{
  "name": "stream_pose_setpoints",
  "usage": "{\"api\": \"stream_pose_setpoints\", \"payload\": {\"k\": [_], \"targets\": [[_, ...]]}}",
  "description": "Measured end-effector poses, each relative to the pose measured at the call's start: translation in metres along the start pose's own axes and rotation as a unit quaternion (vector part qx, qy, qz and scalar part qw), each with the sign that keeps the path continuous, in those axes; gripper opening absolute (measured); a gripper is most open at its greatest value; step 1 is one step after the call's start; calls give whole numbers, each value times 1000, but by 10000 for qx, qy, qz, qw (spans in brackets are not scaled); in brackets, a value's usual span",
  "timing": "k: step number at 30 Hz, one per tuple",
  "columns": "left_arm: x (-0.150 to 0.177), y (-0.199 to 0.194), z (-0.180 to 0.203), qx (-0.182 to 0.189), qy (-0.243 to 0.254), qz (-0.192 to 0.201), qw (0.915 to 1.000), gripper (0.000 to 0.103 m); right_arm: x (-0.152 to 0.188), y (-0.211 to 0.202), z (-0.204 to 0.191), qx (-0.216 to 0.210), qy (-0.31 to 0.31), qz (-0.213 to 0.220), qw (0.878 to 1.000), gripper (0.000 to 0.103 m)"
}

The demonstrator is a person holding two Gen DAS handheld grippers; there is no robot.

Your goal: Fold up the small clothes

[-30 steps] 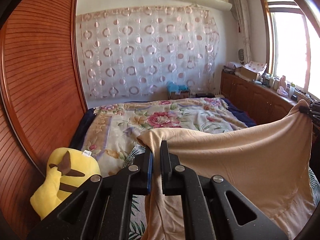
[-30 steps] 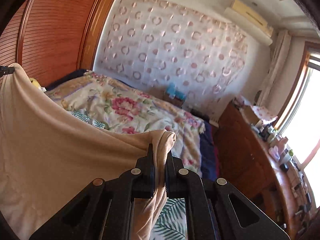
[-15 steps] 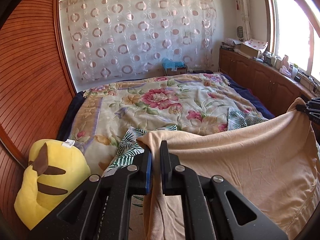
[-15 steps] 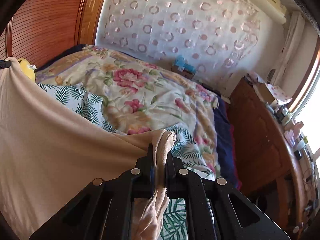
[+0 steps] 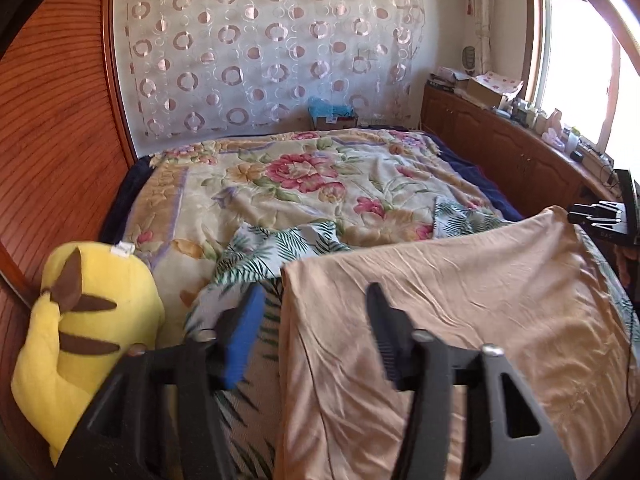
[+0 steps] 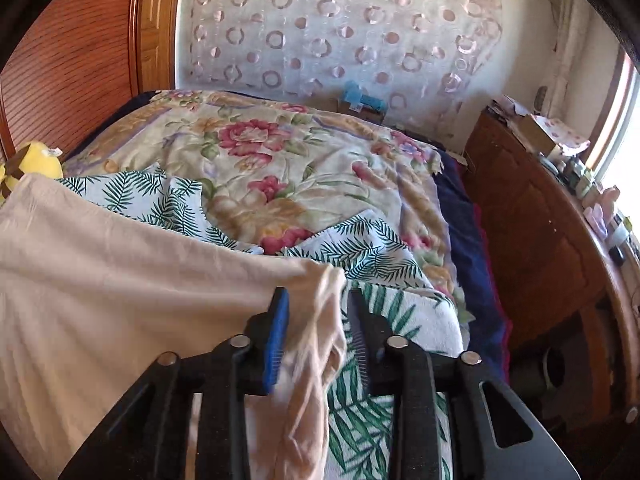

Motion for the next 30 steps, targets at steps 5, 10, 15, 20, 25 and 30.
{"api": "stream_pose_setpoints", "payload": {"k": [5, 10, 15, 20, 25, 30], "targets": [[33, -15, 19, 256, 167, -222, 9993, 84, 27, -45, 3, -256, 286, 109, 9992, 46], [69, -15, 39, 264, 431, -604, 9969, 84, 67, -83, -9, -488, 369, 24, 9981, 46], [90, -3, 47, 235, 632, -930, 9934, 84, 101, -119, -13, -788, 594, -127, 9950, 46], [95, 1, 42, 234, 577, -1035, 9927, 84, 123, -140, -10, -1048, 918, -332, 9897, 46], [97, 4, 41, 150, 634, -961, 9932, 85, 137, -149, -2, -1183, 1065, -500, 9860, 46], [99, 7, 42, 137, 606, -942, 9936, 89, 127, -135, 0, -1229, 1105, -576, 9846, 46]]}}
Point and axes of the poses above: each gripper's, at about its wrist camera, not at the fingertips, and y roughly the way its jaws point, z to its right, x to its underside, the point moved 7 cm from there along y, roughly the way its jaws point, and after that the axes turned 4 degrees about -y, right-handed, at the moved point
